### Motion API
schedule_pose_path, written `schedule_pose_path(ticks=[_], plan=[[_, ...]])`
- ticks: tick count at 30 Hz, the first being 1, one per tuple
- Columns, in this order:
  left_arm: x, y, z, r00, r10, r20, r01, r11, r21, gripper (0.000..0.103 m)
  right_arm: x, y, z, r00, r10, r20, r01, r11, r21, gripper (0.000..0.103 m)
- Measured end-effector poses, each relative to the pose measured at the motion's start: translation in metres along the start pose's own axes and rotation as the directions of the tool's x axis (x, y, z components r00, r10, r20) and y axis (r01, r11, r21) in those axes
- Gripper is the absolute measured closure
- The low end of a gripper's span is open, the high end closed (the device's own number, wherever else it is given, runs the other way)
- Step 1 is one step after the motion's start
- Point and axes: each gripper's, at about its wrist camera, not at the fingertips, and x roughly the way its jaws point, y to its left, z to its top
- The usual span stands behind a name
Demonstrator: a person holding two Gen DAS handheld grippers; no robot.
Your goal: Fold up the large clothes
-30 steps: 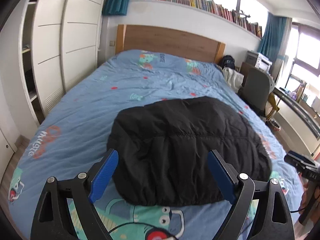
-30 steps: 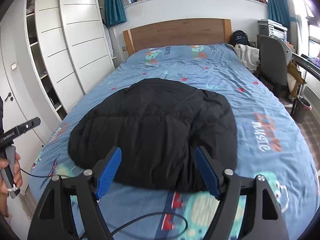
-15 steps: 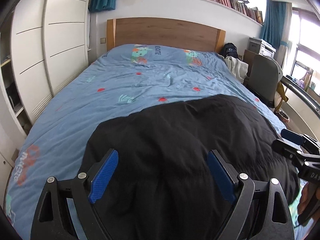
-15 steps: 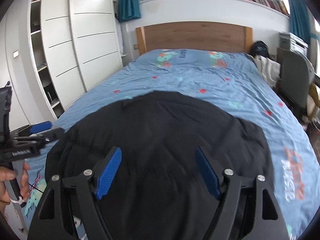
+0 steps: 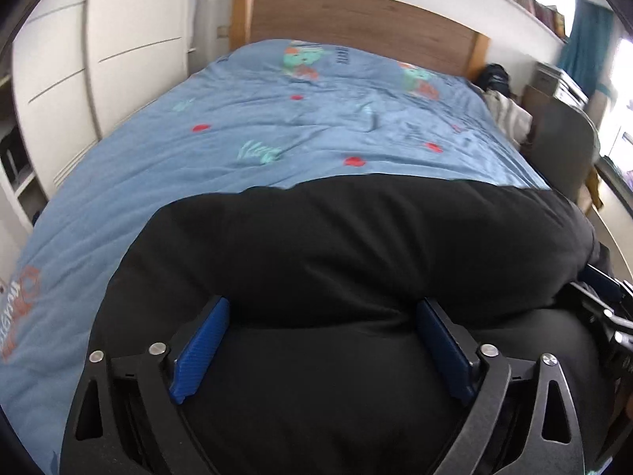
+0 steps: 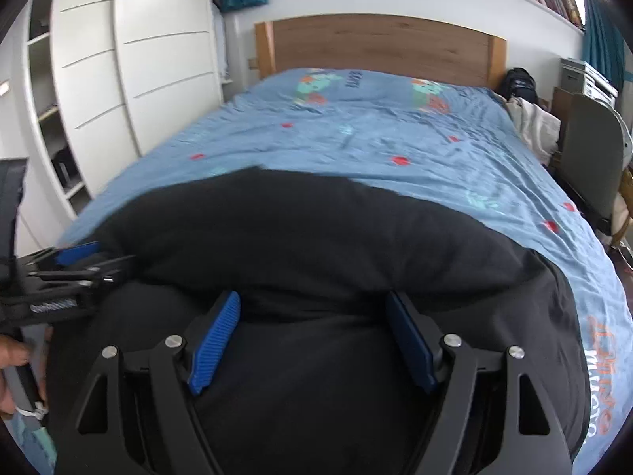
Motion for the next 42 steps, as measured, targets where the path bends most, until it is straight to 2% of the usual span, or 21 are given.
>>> schedule_pose_path(ticks=[3, 8, 12, 13, 15, 19, 22, 24, 26, 28, 30, 36, 42], plan=[[0.008, 0.014, 0.003, 1.000, 0.020, -0.012, -0.020, 1.000, -0.024, 0.005, 0.013, -0.037, 0.000, 0.998, -0.063, -0.020, 0.063, 0.997, 0.041, 0.028], [0.023, 0.039, 0.013, 0.995, 0.079, -0.065, -0.084, 0.993, -0.083, 0.003, 0.023, -0.124, -0.010, 0.988, -0.130, -0.082, 0.145, 0.966, 0.215, 0.028], [0.026, 0.050, 0.018, 0.985, 0.113, -0.129, -0.126, 0.988, -0.095, 0.003, 0.019, -0.167, -0.017, 0.955, -0.228, -0.187, 0.274, 0.921, 0.275, 0.028], [0.019, 0.050, 0.017, 0.986, 0.120, -0.116, -0.131, 0.987, -0.089, 0.004, 0.012, -0.168, -0.018, 0.951, -0.244, -0.190, 0.289, 0.918, 0.273, 0.028], [0.002, 0.048, 0.016, 0.990, 0.119, -0.072, -0.125, 0.989, -0.078, 0.004, -0.008, -0.164, -0.020, 0.959, -0.237, -0.156, 0.271, 0.927, 0.259, 0.028], [-0.053, 0.035, -0.003, 0.998, 0.034, 0.045, -0.032, 0.998, -0.055, 0.004, -0.060, -0.133, -0.029, 0.982, -0.189, -0.028, 0.190, 0.957, 0.219, 0.028], [-0.077, 0.025, -0.021, 0.996, -0.041, 0.074, 0.045, 0.998, -0.053, 0.004, -0.089, -0.104, -0.043, 0.990, -0.136, 0.040, 0.126, 0.975, 0.185, 0.028], [-0.077, 0.018, -0.030, 0.995, -0.083, 0.064, 0.086, 0.995, -0.048, 0.004, -0.099, -0.086, -0.054, 0.993, -0.107, 0.060, 0.095, 0.981, 0.170, 0.028], [-0.064, 0.008, -0.038, 0.996, -0.086, 0.036, 0.087, 0.996, -0.022, 0.004, -0.090, -0.071, -0.061, 0.996, -0.069, 0.057, 0.060, 0.986, 0.157, 0.028], [-0.043, 0.002, -0.041, 0.997, -0.075, 0.004, 0.075, 0.997, -0.013, 0.004, -0.072, -0.062, -0.064, 0.998, -0.066, 0.017, 0.063, 0.987, 0.148, 0.028], [-0.028, 0.002, -0.036, 0.998, -0.061, 0.016, 0.061, 0.998, -0.016, 0.004, -0.053, -0.058, -0.063, 0.997, -0.071, 0.024, 0.067, 0.986, 0.151, 0.028], [0.018, -0.003, 0.009, 1.000, -0.020, 0.017, 0.020, 0.999, -0.038, 0.004, 0.005, -0.070, -0.025, 0.997, -0.071, 0.004, 0.069, 0.982, 0.173, 0.027], [0.065, -0.015, 0.050, 0.999, 0.013, -0.037, -0.013, 1.000, -0.011, 0.004, 0.055, -0.095, 0.012, 0.996, -0.070, -0.047, 0.078, 0.977, 0.197, 0.027]])
